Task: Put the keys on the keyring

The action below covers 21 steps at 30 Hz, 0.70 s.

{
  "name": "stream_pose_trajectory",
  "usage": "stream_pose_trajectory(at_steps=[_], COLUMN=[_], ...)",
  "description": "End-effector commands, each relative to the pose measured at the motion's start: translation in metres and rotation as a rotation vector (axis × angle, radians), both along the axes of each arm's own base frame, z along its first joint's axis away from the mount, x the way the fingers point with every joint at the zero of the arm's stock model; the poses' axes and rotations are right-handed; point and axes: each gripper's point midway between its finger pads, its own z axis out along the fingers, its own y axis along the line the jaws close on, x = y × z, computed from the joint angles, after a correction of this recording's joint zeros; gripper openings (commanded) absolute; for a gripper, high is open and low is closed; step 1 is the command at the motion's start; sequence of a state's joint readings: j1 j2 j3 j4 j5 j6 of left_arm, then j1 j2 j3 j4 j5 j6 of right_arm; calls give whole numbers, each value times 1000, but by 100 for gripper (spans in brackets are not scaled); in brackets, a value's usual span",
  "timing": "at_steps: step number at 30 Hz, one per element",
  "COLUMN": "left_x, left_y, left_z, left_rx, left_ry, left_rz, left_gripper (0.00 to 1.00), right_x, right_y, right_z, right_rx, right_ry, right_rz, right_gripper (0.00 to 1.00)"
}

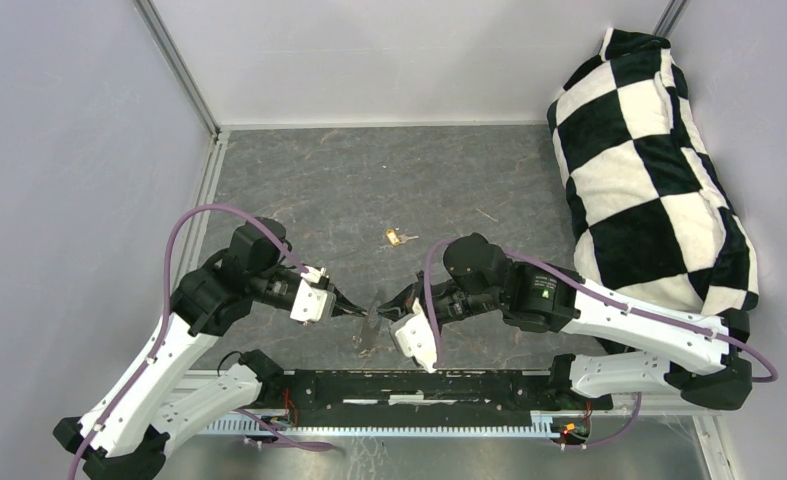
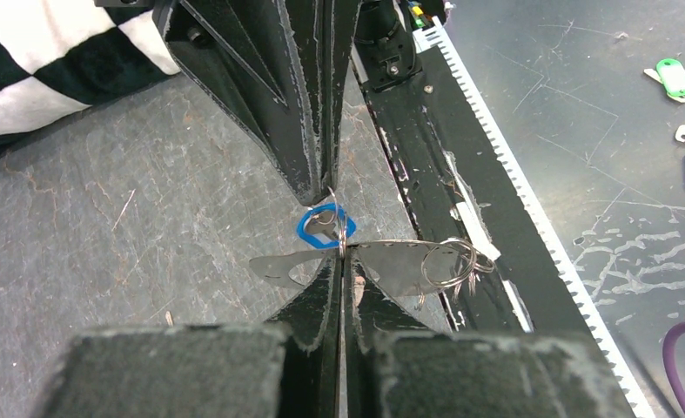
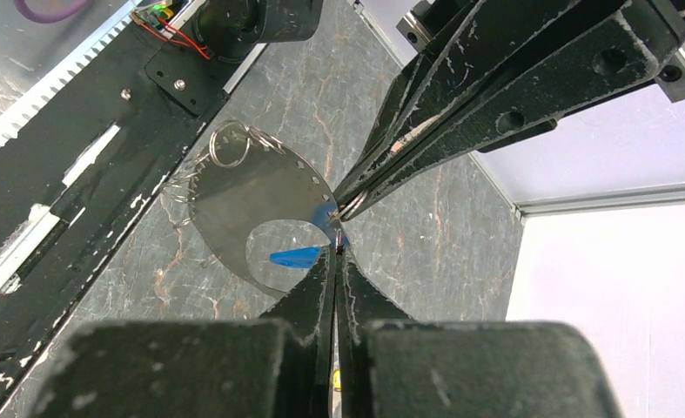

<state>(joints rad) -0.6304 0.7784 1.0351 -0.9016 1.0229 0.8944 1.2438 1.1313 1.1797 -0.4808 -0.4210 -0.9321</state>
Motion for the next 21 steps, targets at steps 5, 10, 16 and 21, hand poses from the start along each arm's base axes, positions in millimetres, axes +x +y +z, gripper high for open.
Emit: stream_pose_trajectory(at_steps=[5,10,16,21], left_x=[6,5,5,5], left_y=[-4,-3,-2,-3], left_z=[17,14,12,12], left_rx=[-33,-28,-26,-25], left_ry=[-37,-32,-25,-17], left_rz=[12,17,20,19], left_gripper=[2,2,2,2], right_x=[-10,-12,-10,-7], right_y=[8,10,9,6], right_z=[15,19,22,23], right_rx=[29,34,38,40], right_ry=[-3,-8,-22,-27], right_rz=[49,54,41,25], right_gripper=[0,0,0,0])
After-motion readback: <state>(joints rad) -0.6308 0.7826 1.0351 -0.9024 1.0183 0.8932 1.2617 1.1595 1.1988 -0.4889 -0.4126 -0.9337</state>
